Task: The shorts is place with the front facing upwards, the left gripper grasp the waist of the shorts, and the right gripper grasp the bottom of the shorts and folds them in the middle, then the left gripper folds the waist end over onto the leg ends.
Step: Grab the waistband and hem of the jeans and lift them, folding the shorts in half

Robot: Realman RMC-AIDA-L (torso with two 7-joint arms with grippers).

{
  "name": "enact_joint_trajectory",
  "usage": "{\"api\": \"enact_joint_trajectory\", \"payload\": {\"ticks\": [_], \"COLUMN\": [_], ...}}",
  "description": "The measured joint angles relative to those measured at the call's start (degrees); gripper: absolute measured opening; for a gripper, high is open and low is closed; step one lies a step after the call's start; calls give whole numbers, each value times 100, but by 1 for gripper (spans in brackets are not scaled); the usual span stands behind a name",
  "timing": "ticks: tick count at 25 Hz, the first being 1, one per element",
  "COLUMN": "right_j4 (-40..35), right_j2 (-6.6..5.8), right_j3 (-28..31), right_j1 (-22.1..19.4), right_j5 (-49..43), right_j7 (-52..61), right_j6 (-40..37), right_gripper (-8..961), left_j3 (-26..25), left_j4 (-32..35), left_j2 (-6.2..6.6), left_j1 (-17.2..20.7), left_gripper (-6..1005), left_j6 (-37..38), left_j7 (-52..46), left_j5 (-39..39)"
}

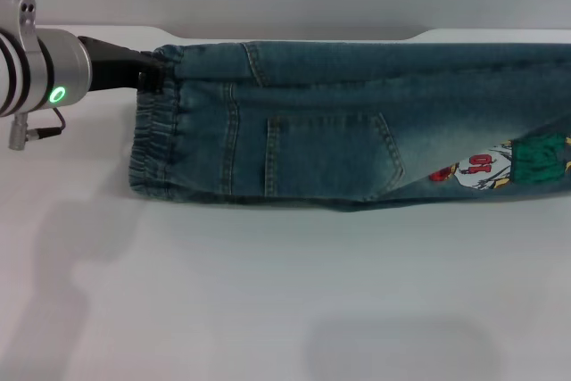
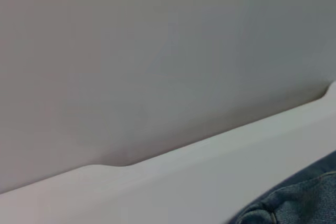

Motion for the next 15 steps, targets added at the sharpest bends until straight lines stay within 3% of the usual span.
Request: {"api": "enact_joint_trajectory", "payload": {"ticks": [4,15], "right_j4": [-375,-1508], "right_j2": [-4,-6], "right_j3": [23,-2], "right_j1": [128,387], "right_j5": [23,38], "right_j7": [-160,-1096], "right_j6": [-262,-1088], "right_gripper": [-1,-3], "left_j3": [13,23], "left_j4": [395,895], "left_j2": [1,3], "left_j1": [17,-30], "left_gripper": [85,85], "left_j6": [554,1130], "left_j7": [56,308], "left_j5": [-125,-417]}}
